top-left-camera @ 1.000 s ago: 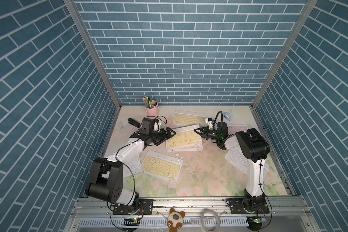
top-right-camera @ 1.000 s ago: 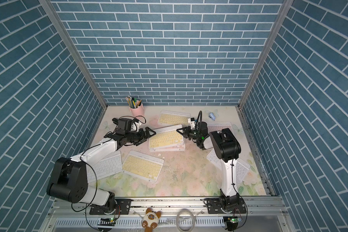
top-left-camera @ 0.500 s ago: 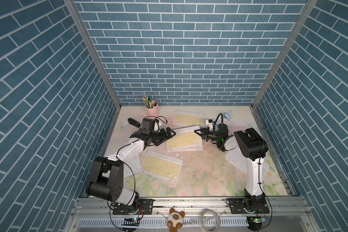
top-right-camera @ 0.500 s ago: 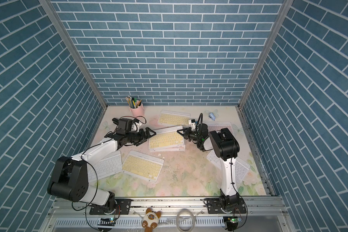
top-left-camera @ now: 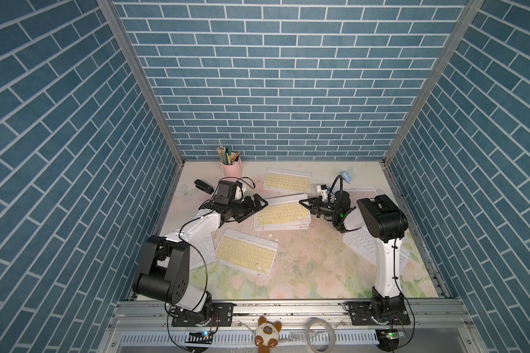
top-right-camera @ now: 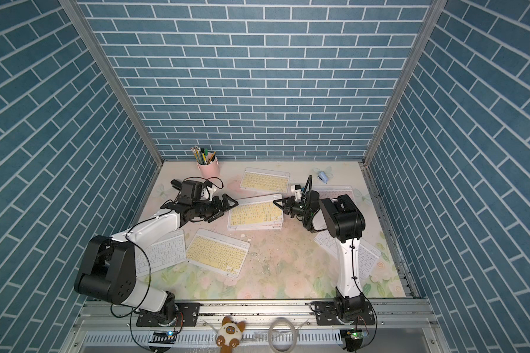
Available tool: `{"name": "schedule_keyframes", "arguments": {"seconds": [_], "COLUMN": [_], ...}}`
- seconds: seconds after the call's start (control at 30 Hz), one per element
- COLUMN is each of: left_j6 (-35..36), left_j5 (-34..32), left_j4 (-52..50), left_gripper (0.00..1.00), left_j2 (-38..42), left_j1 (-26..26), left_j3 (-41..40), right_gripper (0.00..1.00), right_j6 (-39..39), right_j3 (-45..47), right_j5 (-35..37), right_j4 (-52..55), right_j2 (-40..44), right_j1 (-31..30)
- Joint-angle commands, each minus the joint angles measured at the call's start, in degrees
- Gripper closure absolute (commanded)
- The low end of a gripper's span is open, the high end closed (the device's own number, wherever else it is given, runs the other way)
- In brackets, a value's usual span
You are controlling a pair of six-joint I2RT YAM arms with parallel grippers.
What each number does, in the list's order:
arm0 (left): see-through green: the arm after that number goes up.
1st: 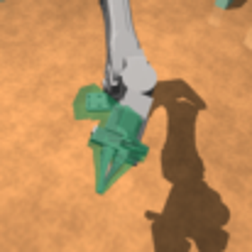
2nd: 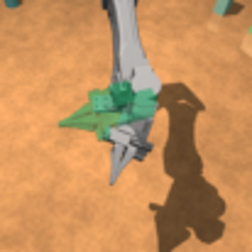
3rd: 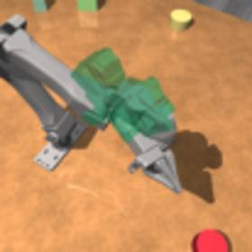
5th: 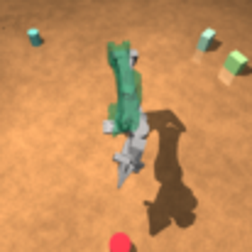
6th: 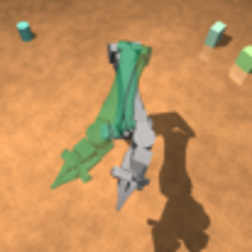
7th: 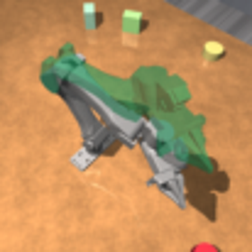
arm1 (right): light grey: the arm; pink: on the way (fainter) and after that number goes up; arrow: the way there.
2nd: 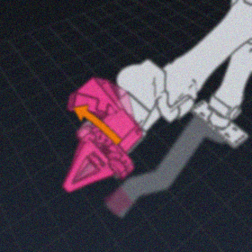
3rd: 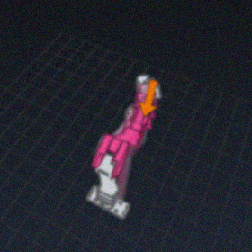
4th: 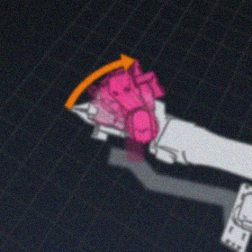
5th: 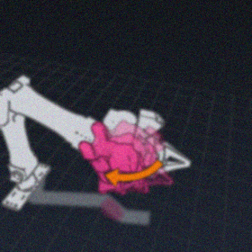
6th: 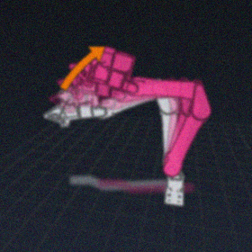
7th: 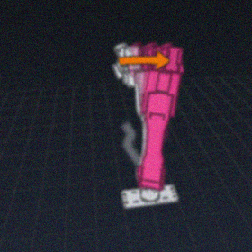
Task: Stack the numeric keypads
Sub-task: Place the numeric keypad at the numeric keypad.
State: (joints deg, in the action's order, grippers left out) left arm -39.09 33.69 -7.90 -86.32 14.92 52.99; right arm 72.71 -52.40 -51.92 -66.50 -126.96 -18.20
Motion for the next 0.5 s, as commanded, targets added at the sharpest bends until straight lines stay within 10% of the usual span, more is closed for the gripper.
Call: {"name": "schedule_keyframes", "arguments": {"seconds": [0.0,0.47], "left_j6": [0.42,0.43], "left_j5": [-0.16,0.15], "left_j4": [0.43,0.52], "left_gripper": [0.00,0.00], "left_j2": [-0.60,-0.60], "left_j1": [-0.26,-0.11], "left_j3": [0.18,-0.08], "right_gripper": [1.00,0.72], "right_j6": [0.54,-5.45], "right_j3": [0.35,-1.03], "right_j5": [-2.38,-0.35], "right_j4": [-3.30,8.45], "right_j2": [-1.09,0.82], "right_j1": [-0.09,-0.09]}}
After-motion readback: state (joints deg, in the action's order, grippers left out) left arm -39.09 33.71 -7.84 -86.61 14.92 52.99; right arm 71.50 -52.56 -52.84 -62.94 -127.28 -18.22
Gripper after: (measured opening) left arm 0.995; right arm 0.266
